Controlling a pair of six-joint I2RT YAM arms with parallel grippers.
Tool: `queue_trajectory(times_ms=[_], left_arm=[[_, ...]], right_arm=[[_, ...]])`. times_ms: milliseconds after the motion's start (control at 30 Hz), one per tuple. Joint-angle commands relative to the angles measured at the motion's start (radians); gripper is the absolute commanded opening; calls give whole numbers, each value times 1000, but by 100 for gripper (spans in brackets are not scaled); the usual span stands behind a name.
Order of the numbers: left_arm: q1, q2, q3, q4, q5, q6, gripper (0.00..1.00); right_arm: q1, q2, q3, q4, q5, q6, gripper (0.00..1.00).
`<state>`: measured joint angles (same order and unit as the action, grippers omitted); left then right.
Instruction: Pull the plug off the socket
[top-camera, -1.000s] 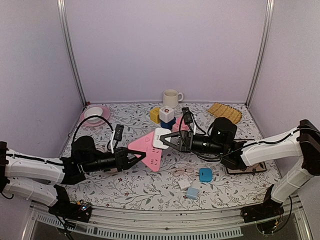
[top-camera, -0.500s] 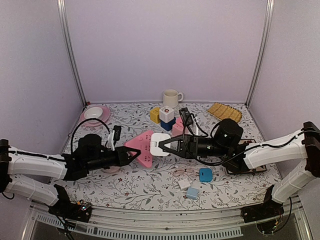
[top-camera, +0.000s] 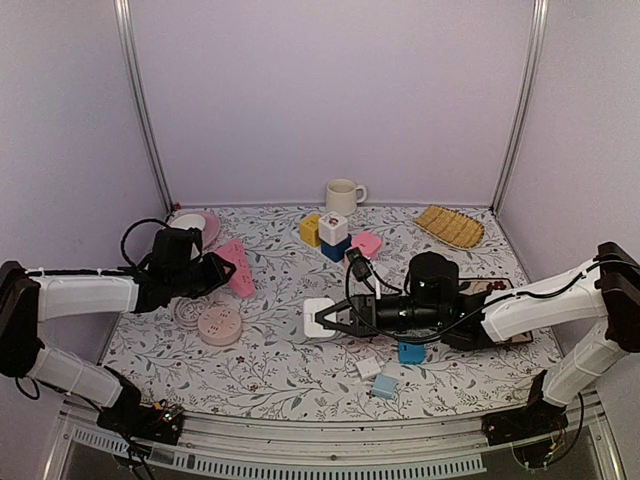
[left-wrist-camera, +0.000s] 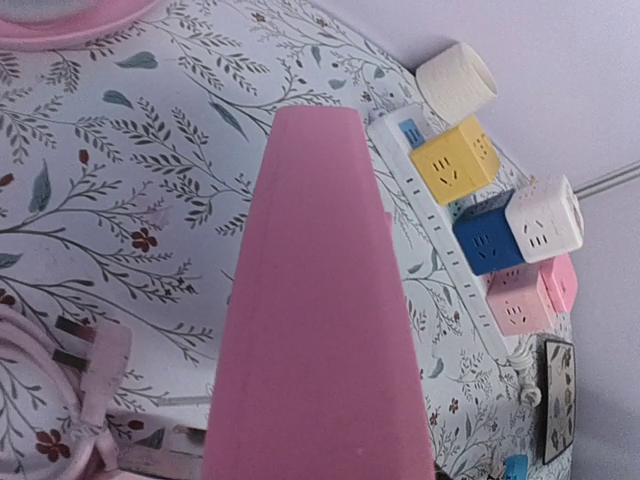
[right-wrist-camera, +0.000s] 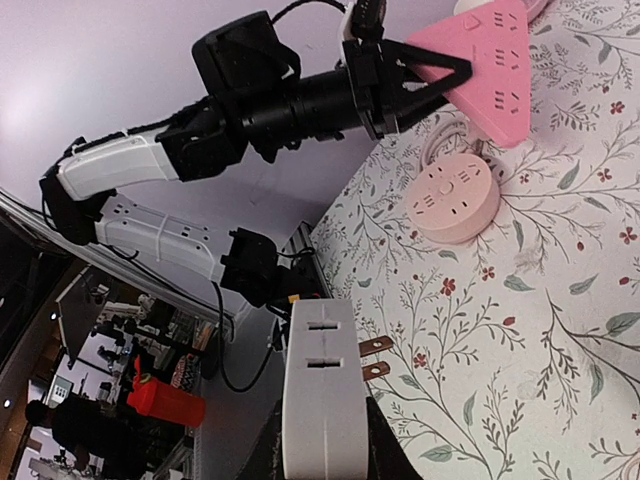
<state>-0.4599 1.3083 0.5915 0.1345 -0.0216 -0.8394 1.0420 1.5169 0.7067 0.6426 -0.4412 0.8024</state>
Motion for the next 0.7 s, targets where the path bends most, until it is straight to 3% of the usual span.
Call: queue_trajectory(times_ms=[0, 367, 667], left_arm=[[104, 75, 85, -4, 77, 35, 0], [213, 280, 194, 24, 159, 54, 2], [225, 358, 215, 27, 175, 73, 17]], right_arm=[[30, 79, 48, -128, 47, -37, 4], [79, 253, 145, -271, 88, -31, 4], [95, 313, 113, -271, 73, 19, 5]])
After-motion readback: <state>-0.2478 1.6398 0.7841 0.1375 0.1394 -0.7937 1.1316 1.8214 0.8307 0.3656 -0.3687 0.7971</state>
